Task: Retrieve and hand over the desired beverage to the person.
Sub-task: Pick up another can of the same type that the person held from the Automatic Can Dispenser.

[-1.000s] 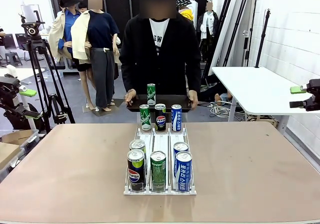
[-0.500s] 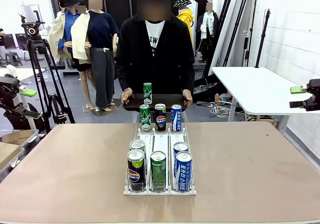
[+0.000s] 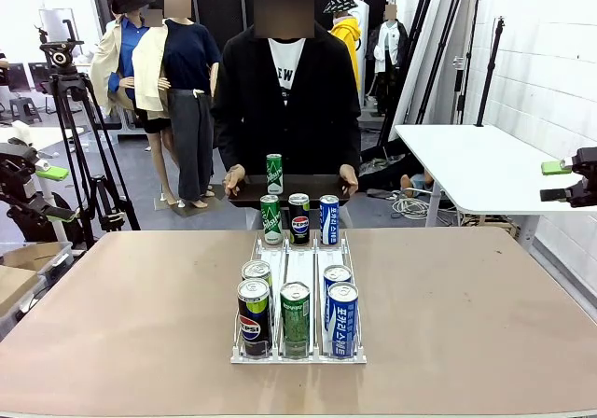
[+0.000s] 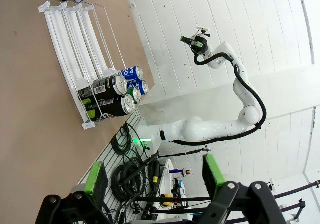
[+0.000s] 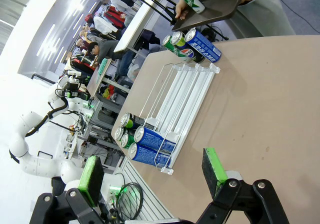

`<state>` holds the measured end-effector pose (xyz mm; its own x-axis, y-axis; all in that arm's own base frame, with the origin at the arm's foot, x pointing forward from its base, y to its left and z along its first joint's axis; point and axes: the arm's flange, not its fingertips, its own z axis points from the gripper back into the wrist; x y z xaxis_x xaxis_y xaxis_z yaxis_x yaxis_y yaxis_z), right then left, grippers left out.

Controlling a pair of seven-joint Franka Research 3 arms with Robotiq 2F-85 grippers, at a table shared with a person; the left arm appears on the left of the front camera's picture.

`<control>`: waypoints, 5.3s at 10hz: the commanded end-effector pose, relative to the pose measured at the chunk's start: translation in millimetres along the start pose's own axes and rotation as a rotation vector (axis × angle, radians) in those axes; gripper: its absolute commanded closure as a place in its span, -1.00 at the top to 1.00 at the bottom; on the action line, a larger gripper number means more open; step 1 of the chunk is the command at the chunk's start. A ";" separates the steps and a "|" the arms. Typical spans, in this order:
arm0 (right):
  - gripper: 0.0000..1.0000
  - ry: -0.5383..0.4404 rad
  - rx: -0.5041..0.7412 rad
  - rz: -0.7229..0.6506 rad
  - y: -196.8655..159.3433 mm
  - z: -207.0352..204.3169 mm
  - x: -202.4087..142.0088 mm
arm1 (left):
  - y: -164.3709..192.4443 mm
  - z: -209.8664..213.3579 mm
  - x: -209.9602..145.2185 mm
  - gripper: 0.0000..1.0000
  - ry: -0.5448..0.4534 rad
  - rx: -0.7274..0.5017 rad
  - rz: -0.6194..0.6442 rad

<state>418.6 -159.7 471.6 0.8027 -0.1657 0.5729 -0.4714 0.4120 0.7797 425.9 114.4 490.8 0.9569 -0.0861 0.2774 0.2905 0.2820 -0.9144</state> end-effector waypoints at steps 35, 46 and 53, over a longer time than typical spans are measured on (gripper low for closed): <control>1.00 -0.006 0.012 0.002 0.8 -1.1 -0.6 | -266.8 -281.4 -12.9 1.00 0.242 0.875 -0.166; 1.00 -0.006 0.012 0.002 0.8 -1.1 -0.6 | -211.5 -390.0 -29.7 1.00 0.202 1.197 -0.187; 1.00 -0.006 0.012 0.002 0.8 -1.1 -0.6 | -196.4 -416.3 -41.8 1.00 0.159 1.262 -0.238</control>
<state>418.8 -159.1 471.8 0.8029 -0.1644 0.5730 -0.4720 0.4118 0.7795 329.5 -329.5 543.1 0.8948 -0.3633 0.2597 0.3595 0.9310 0.0635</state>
